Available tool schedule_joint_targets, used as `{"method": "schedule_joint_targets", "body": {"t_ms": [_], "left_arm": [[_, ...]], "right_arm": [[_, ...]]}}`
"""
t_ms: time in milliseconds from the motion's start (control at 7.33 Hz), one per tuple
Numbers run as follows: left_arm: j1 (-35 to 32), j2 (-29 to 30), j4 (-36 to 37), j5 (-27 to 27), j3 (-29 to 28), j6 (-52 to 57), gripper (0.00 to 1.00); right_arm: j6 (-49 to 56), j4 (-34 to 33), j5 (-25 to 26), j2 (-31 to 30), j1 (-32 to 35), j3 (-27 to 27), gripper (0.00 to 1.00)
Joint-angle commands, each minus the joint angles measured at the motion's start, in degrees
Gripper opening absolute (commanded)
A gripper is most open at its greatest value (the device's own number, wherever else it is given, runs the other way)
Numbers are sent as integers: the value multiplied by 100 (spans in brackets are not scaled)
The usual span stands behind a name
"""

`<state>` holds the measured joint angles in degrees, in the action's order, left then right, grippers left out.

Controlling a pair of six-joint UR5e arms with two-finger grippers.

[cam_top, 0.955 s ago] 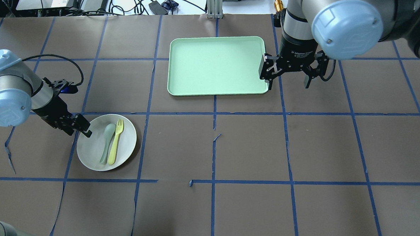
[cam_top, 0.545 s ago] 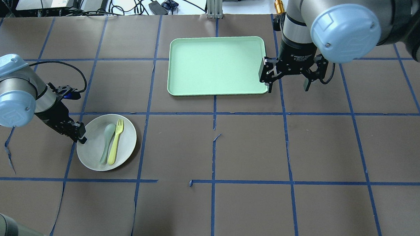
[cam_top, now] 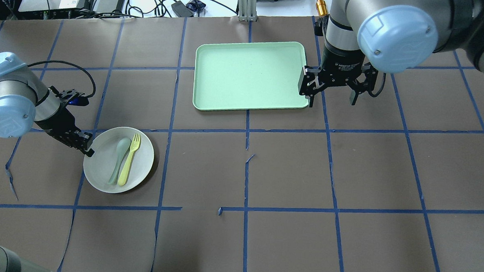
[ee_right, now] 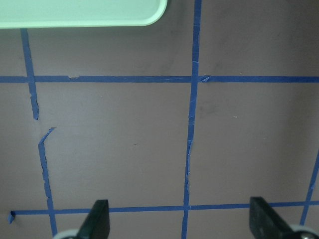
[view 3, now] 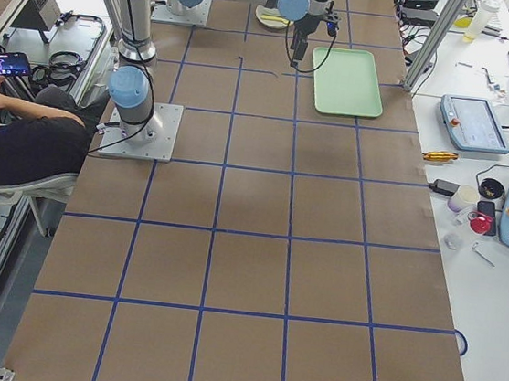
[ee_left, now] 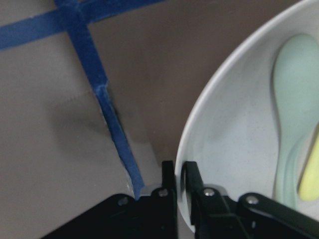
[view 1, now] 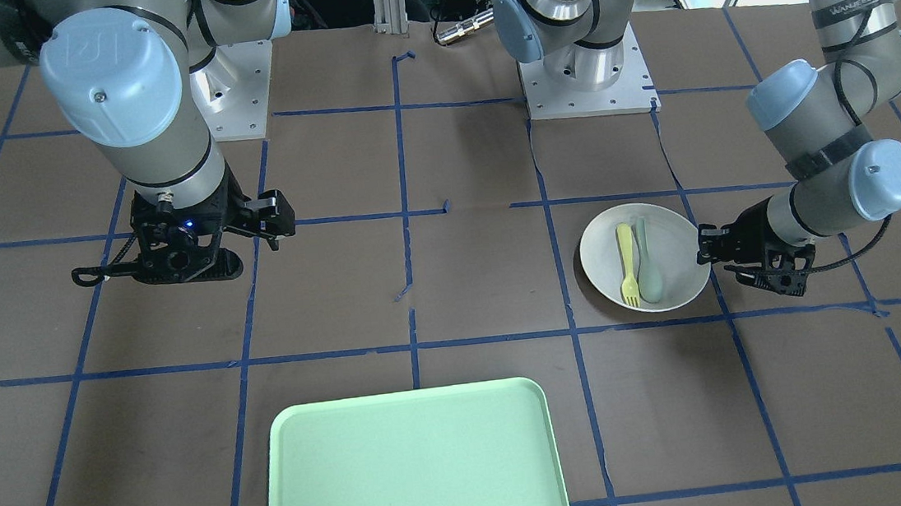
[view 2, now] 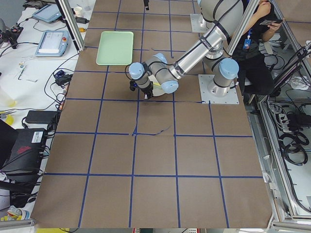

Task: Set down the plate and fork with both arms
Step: 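Carry the plate with the left gripper onto the green tray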

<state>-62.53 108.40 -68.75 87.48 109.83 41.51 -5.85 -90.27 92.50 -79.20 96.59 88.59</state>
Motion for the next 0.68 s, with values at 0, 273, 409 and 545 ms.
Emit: {"method": "schedule_joint_targets", "body": {"t_ms": [0,273,409,545], "left_arm": [[-48,22,-1247,-362,-1062,-360,0],[-415,154,-1738,-1061,-1839,-1281,0],[-853,363,-1564,-1606,-2173,-2051,0],[-1353,714,-1432,-1698,-2637,-2738,0]], "right_arm": [[49,-60,5,1,0,0,100],[67,-122,5,1,-9,0,100],[67,-122,14,1,-9,0,100],[67,-114,5,1,-9,9,100]]}}
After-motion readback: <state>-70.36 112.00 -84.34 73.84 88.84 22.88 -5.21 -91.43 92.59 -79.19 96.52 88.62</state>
